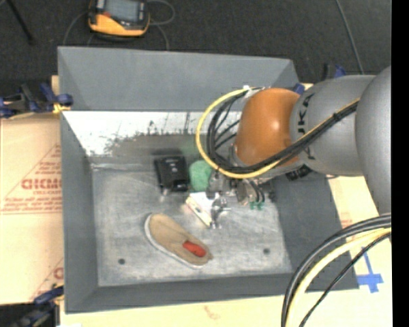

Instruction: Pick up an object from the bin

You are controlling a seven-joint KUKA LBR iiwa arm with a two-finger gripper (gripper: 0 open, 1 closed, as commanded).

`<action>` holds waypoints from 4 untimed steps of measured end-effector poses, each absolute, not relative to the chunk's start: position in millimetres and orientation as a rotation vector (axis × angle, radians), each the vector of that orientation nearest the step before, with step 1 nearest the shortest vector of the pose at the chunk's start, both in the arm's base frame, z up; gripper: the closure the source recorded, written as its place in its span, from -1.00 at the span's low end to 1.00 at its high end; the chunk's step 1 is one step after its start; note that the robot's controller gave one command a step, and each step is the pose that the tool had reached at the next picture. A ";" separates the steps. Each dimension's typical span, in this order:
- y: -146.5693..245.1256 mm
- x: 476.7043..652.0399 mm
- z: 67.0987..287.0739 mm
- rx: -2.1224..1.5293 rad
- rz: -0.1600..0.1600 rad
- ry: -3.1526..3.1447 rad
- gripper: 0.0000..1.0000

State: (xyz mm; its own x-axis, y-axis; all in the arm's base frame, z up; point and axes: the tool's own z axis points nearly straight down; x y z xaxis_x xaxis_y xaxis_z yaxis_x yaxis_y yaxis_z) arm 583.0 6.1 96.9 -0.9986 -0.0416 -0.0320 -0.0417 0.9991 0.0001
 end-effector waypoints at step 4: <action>-2.7 574.1 119.8 -0.101 -0.001 3.144 -1.00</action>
Offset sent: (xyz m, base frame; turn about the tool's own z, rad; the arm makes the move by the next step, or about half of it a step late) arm -0.0003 -0.0072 0.0869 -0.0016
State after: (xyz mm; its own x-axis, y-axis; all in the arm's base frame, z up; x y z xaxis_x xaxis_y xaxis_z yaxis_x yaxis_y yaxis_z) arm 574.1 -2.7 119.8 -0.9979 -0.0642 0.0041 -0.0642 0.9979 -0.0004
